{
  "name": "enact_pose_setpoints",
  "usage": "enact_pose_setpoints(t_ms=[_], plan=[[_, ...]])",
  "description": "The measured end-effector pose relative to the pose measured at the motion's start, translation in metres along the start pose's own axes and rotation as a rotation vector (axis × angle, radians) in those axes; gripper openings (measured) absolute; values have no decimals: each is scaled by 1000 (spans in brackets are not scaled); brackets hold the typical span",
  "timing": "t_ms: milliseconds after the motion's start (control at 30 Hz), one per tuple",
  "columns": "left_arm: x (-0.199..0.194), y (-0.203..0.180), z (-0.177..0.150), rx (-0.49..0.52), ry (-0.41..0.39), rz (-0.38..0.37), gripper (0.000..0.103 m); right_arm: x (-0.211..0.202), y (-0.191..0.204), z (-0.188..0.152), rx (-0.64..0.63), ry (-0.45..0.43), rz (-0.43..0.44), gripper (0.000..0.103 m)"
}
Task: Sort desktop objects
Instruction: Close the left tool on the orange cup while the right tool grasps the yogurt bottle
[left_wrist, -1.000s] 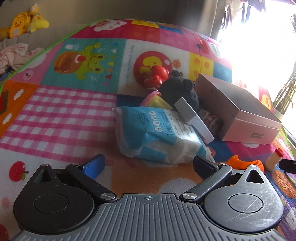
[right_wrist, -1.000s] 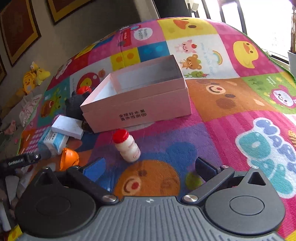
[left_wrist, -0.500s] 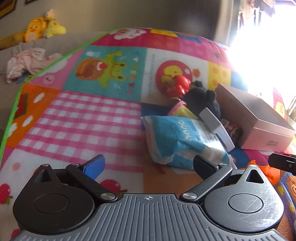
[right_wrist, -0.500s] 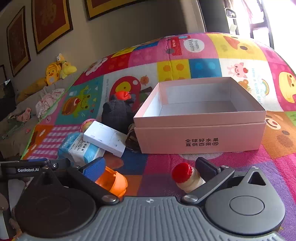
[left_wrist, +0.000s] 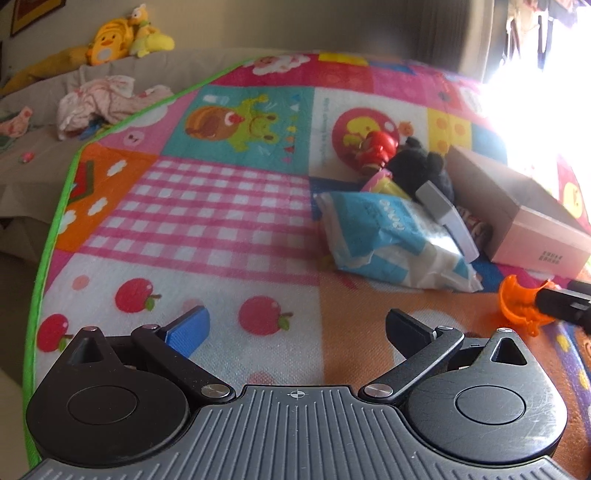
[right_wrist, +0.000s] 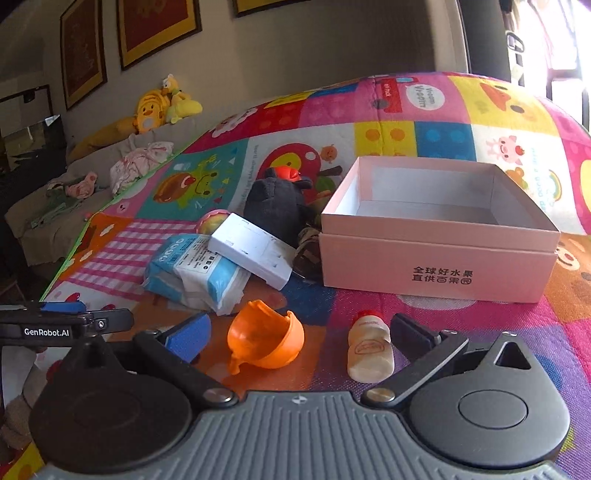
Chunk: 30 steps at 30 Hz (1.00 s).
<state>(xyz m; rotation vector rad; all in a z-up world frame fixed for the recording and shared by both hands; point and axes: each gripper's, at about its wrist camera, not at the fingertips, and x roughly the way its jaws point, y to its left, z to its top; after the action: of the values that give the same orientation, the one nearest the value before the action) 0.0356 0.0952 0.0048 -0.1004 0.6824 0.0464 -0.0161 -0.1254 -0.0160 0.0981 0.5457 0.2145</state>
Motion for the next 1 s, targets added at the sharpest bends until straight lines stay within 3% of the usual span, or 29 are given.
enact_pose_setpoints(t_ms=[67,167,267,333,433,500,633,700,733,767,800,1000], plan=[[-1,-13,2,34,1,16,103,-11,-14,2,35,-7,-3,103],[-7,-30,1,2,-18,-30,103,-39,-35,6,11,-26,27,103],[-10,-56,5,-50,-32,-140,103,-62,-57,1,-66,-15,-49,103],[-16,-79,8,-26,-64,-211,103,-66,-68,-2,-91,17,-99,103],[-19,-102,12,3,-62,-264,103,-59,-76,0,-97,49,-103,99],[-21,-104,13,-12,-65,-277,103,-47,-75,7,-87,93,-56,82],[-29,-92,12,-64,-75,-320,103,-21,-63,15,-93,123,12,69],[-26,-89,11,-82,-11,-416,103,-6,-58,17,-86,164,29,46],[-23,-90,8,-96,20,-444,103,0,-58,18,-71,191,33,40],[-22,-93,5,-98,38,-450,103,3,-60,17,-52,212,32,28],[-22,-96,5,-78,47,-451,103,1,-62,16,-43,214,30,26],[-15,-137,11,106,27,-301,103,-37,-65,1,-106,201,25,26]])
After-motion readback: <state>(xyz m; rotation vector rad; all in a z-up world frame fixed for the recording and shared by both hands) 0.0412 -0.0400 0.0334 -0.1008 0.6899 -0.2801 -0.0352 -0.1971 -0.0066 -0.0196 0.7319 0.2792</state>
